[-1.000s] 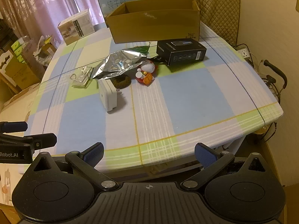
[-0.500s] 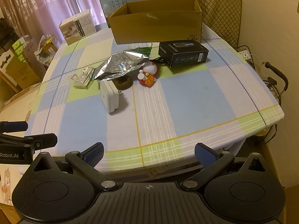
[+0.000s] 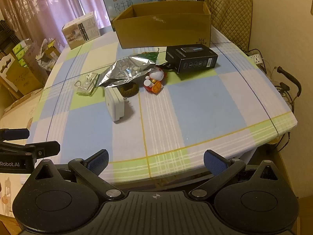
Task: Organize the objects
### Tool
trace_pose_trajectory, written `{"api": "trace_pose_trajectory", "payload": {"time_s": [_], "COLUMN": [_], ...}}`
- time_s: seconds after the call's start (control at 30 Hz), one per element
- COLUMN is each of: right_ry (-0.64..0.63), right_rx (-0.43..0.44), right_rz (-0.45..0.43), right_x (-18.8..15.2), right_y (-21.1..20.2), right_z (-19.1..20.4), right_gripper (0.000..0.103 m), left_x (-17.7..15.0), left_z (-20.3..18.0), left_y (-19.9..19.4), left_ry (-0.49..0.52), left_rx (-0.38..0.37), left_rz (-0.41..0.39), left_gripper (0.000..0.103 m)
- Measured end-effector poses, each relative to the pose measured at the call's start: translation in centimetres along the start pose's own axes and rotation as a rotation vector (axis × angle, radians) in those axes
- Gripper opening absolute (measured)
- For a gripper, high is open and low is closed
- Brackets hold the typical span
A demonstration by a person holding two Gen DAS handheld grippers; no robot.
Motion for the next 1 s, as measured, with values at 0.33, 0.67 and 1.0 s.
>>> {"api": "trace_pose_trajectory", "payload": {"time_s": [0.33,0.67,1.0], "right_ry": [-0.002,-0.007,-0.013], "right_rx": [-0.001,0.000,0.000], "right_rz": [-0.002,0.003,0.008], "right_x": [0.3,0.7,1.4], "right_y": [0.1,0.5,0.9], "right_z": [0.0,0.0,0.0], "right_gripper": [0.101,0.101,0.101], "left_x": [0.1,0.5,1.3], "left_z": [0.0,0.0,0.0], "left_y": [0.0,0.3,1.1], "left_ry": [-0.002,-0.007,-0.003], "left_rx": [0.001,0.000,-0.007], "left_rz": [-0.001,0.004,-0.002], "left_gripper": [0.102,0.102,0.102]}}
Point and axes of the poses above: each gripper's, at about its wrist camera, not at the fingertips, and y roughly the way its jaws point, z to its left, x to its top, the point moved 7 cm from there along y, roughly the way its jaws point, and after that the axes turned 13 degrees about z, right-handed, at the moved point
